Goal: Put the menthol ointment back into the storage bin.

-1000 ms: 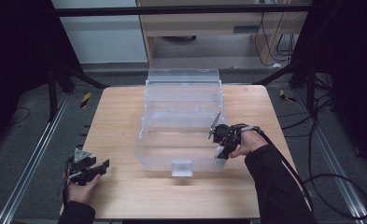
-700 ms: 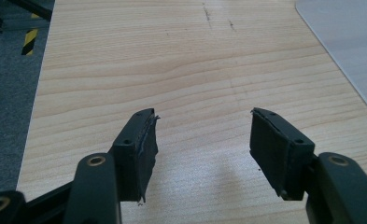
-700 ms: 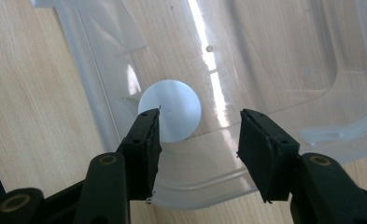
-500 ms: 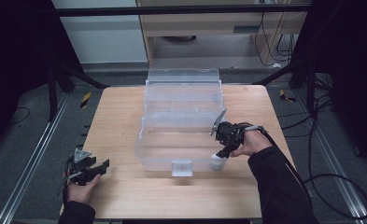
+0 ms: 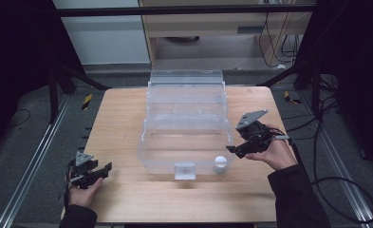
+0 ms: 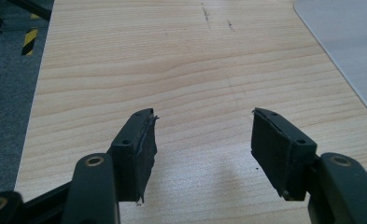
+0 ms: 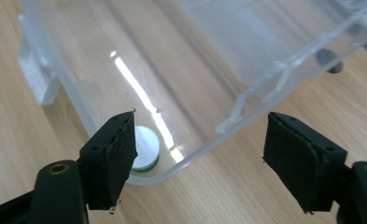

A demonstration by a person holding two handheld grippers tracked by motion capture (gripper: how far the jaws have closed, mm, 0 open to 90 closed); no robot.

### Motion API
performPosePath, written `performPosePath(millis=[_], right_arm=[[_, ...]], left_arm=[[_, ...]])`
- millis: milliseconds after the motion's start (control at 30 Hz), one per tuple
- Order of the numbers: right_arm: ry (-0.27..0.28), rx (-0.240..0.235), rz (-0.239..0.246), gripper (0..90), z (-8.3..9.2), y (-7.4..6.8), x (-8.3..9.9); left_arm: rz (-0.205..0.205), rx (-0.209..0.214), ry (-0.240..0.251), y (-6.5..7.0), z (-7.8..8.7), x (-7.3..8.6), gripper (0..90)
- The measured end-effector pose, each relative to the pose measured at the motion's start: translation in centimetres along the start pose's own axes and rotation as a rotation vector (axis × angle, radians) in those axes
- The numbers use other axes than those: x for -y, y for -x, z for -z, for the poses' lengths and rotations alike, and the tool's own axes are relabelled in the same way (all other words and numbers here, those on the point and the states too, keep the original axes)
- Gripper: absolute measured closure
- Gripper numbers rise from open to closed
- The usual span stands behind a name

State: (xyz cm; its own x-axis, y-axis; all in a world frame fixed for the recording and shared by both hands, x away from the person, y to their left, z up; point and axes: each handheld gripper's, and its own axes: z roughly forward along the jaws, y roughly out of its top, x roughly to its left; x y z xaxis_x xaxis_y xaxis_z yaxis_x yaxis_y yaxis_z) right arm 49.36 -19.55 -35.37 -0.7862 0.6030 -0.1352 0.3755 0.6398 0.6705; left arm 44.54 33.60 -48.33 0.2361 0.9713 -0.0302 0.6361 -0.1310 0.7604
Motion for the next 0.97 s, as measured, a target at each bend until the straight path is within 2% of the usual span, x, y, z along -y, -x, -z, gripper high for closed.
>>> performPosePath(millis=[67, 167, 333, 367, 433, 500, 533, 633, 667, 700, 733, 833, 967], right_arm=[[0.049, 0.027, -0.057, 19.6, 0.5, 0.2, 0.9], [0.120, 0.065, -0.141, 17.6, 1.2, 0.5, 2.3], [0.189, 0.125, -0.209, 15.5, 1.6, 0.6, 4.9], [0.210, 0.145, -0.240, 14.8, 1.5, 0.5, 6.0], [0.214, 0.153, -0.257, 14.6, 1.3, 0.6, 6.6], [0.241, 0.182, -0.312, 13.8, 0.9, 0.6, 8.3], [0.241, 0.182, -0.312, 13.8, 0.9, 0.6, 8.3], [0.267, 0.208, -0.352, 13.8, 0.5, 0.6, 9.9], [0.266, 0.208, -0.354, 13.7, 0.3, 0.6, 10.4], [0.241, 0.210, -0.353, 12.9, 0.2, 0.6, 10.8], [0.242, 0.235, -0.346, 12.7, 0.2, 0.6, 11.2], [0.252, 0.239, -0.383, 12.9, 0.0, 0.6, 12.5], [0.232, 0.237, -0.405, 12.1, -0.2, 0.6, 13.6]], left_arm=[[0.001, 0.001, 0.001, 0.0, 0.0, 0.0, 39.4], [0.002, 0.000, 0.003, 0.0, 0.0, 0.0, 39.0], [0.002, -0.002, 0.005, 0.1, 0.1, 0.0, 38.3], [0.001, -0.002, 0.006, 0.1, 0.1, 0.0, 38.0], [0.003, -0.003, 0.009, 0.1, 0.1, 0.0, 37.8], [0.002, -0.004, 0.011, 0.1, 0.1, 0.0, 36.9], [0.001, -0.006, 0.011, 0.1, 0.1, 0.0, 36.9], [-0.001, -0.009, 0.016, 0.1, 0.1, 0.1, 35.6], [-0.002, -0.010, 0.020, 0.1, 0.1, 0.1, 34.9], [-0.002, -0.011, 0.021, 0.1, 0.1, 0.1, 34.0], [-0.004, -0.014, 0.023, 0.1, 0.1, 0.1, 32.9], [-0.005, -0.015, 0.021, 0.1, -0.1, 0.2, 30.2], [-0.004, -0.017, 0.032, 0.0, -0.1, 0.2, 27.0]])
